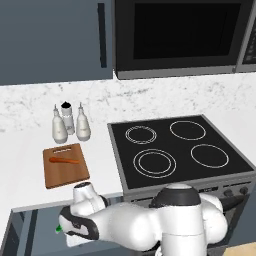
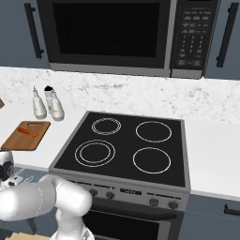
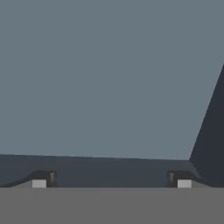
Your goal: Place the appropriate cutting tool for cutting the carrot skin on the cutting board.
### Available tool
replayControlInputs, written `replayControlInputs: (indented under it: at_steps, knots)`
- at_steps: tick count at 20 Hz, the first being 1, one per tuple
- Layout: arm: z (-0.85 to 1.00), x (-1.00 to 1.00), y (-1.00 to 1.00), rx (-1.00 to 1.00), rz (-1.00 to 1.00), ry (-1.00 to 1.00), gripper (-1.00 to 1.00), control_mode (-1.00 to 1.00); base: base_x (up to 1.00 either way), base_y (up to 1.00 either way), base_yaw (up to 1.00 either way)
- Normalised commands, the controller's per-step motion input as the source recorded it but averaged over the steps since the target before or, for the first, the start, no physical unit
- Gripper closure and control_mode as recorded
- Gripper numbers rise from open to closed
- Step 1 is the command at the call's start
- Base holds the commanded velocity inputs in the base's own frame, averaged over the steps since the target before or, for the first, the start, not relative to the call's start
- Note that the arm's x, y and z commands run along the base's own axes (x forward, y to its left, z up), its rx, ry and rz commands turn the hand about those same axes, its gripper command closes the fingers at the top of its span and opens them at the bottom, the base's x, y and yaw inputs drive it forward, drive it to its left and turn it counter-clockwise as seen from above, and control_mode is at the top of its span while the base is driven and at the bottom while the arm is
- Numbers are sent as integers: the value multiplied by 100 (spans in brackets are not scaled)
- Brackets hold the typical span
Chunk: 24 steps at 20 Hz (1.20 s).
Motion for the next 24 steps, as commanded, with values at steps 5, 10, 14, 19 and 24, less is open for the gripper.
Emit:
replayControlInputs:
  at_steps: [5,10,14,19,24]
  knots:
    - [0,-100,-1,3,-13,0,-100,-100,0,0,0]
    - [22,-100,0,6,-15,4,-100,-100,0,0,0]
    - [54,-100,0,3,-16,7,-100,-100,0,0,0]
    - [71,-9,13,-7,-20,0,-100,-100,0,0,0]
    - [36,51,15,-9,-23,0,-100,-100,0,0,0]
